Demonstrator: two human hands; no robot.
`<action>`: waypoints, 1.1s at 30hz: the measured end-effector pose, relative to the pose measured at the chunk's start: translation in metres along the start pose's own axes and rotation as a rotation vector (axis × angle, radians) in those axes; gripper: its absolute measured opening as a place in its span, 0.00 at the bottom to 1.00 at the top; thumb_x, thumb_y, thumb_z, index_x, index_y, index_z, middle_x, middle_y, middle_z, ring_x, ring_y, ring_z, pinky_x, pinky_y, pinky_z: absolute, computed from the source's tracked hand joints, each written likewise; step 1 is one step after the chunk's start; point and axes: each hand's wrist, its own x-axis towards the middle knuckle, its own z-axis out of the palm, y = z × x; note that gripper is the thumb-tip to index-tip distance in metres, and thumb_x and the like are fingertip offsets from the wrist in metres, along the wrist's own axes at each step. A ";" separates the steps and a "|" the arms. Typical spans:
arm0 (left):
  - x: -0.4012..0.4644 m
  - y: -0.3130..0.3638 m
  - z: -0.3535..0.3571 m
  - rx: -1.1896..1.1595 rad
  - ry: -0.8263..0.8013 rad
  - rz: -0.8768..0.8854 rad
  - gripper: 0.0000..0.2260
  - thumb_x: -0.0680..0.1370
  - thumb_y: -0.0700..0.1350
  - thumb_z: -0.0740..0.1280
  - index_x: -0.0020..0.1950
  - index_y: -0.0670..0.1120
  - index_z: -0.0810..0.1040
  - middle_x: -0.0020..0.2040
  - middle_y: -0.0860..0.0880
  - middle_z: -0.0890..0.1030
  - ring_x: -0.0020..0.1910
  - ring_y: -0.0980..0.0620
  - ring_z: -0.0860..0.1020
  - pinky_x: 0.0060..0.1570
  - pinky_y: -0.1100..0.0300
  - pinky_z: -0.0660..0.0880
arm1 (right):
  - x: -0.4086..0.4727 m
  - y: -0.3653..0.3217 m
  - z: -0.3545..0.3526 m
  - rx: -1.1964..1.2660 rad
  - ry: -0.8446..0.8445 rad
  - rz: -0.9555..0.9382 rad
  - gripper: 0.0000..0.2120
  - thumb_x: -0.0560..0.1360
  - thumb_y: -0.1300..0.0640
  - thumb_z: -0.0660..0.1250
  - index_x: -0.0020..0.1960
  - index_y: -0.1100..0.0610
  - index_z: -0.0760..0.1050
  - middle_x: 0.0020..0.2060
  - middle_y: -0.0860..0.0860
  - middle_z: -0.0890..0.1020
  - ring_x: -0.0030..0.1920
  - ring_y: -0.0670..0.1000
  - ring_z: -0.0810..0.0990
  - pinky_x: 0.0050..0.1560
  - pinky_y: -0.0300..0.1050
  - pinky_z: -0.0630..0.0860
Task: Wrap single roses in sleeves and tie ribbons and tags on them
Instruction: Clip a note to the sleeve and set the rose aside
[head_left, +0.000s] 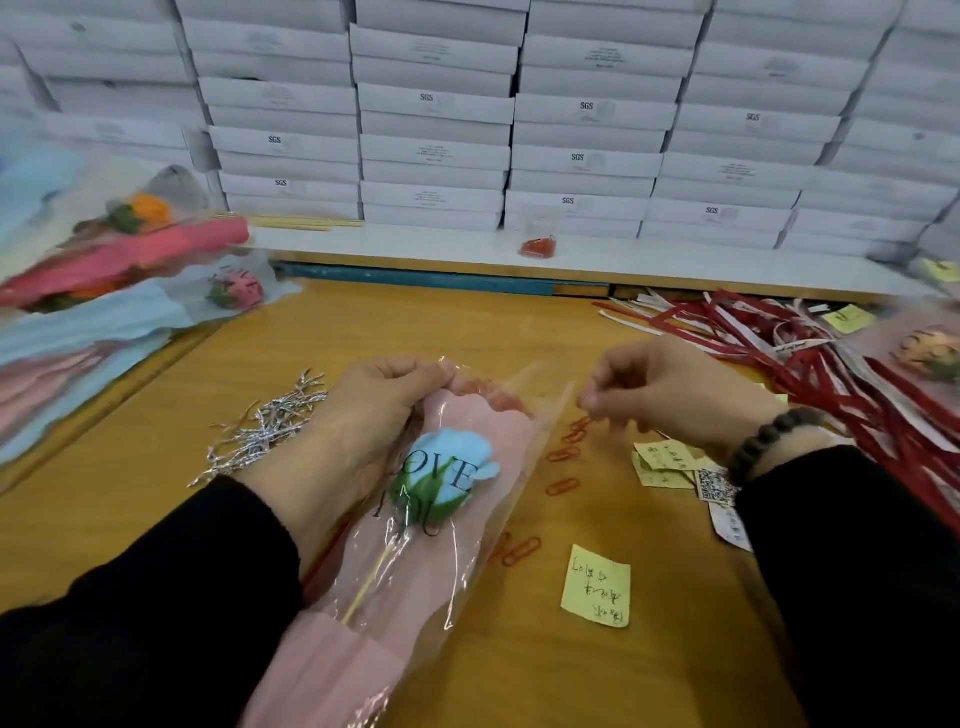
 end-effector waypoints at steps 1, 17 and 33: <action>0.001 -0.001 0.000 0.002 0.006 0.000 0.15 0.75 0.38 0.67 0.28 0.42 0.81 0.24 0.46 0.78 0.21 0.54 0.74 0.24 0.66 0.73 | -0.004 0.003 -0.006 -0.082 -0.107 0.043 0.03 0.72 0.60 0.70 0.39 0.55 0.78 0.29 0.46 0.79 0.26 0.37 0.75 0.27 0.28 0.68; 0.004 -0.004 -0.004 0.111 -0.033 0.014 0.11 0.75 0.42 0.68 0.33 0.42 0.83 0.32 0.40 0.74 0.29 0.47 0.69 0.36 0.58 0.68 | -0.001 0.033 -0.020 -0.488 -0.096 0.239 0.13 0.66 0.58 0.76 0.47 0.50 0.76 0.46 0.47 0.75 0.39 0.44 0.73 0.36 0.37 0.69; 0.007 -0.007 -0.007 0.136 -0.018 0.021 0.11 0.74 0.44 0.69 0.32 0.44 0.84 0.33 0.40 0.76 0.31 0.48 0.70 0.37 0.57 0.69 | -0.004 0.025 -0.029 -0.320 -0.112 0.187 0.10 0.68 0.60 0.74 0.45 0.52 0.77 0.41 0.49 0.79 0.34 0.44 0.76 0.33 0.36 0.70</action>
